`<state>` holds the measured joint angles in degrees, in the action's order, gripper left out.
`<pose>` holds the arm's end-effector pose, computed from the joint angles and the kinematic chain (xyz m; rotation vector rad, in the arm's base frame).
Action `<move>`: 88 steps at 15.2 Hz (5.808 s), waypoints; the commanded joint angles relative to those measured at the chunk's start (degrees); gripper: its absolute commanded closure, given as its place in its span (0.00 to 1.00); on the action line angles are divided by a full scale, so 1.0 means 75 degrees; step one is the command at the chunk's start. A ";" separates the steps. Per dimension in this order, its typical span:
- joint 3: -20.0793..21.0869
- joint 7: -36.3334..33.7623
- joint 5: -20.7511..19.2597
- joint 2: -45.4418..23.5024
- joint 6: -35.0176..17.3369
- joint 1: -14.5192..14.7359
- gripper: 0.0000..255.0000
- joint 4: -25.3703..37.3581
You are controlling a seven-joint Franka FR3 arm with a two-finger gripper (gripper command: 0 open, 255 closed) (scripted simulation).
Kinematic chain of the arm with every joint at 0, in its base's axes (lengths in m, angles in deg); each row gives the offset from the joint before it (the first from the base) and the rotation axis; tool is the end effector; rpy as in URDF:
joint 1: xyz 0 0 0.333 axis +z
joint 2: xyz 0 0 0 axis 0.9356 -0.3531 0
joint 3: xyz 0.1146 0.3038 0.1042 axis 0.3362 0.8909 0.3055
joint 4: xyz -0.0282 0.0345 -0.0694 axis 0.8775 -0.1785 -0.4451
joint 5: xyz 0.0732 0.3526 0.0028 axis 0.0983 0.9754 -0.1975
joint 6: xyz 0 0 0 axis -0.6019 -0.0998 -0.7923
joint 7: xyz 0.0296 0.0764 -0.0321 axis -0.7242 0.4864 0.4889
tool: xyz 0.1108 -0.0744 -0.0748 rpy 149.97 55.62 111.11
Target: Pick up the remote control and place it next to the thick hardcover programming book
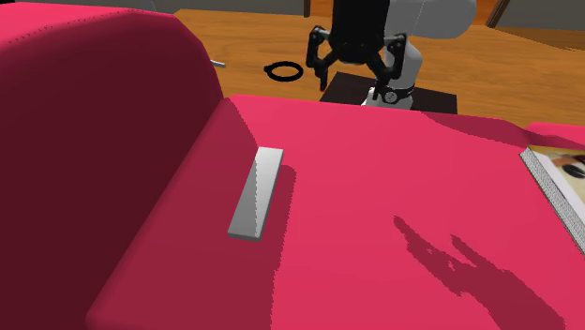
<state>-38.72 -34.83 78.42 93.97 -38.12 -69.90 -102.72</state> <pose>0.3748 -0.0843 0.4545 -3.0988 -0.0524 0.0896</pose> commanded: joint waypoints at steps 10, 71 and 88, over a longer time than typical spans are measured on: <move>-0.0628 0.1291 0.0623 -0.3177 -0.1517 -0.0152 0.00 0.1934; -0.0227 0.0357 0.0392 -0.2290 -0.1343 0.0309 1.00 0.1454; 0.1689 -0.2558 0.0642 0.0818 -0.1340 0.1465 1.00 -0.1598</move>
<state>-26.98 -52.77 82.75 99.11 -48.23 -59.53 -113.81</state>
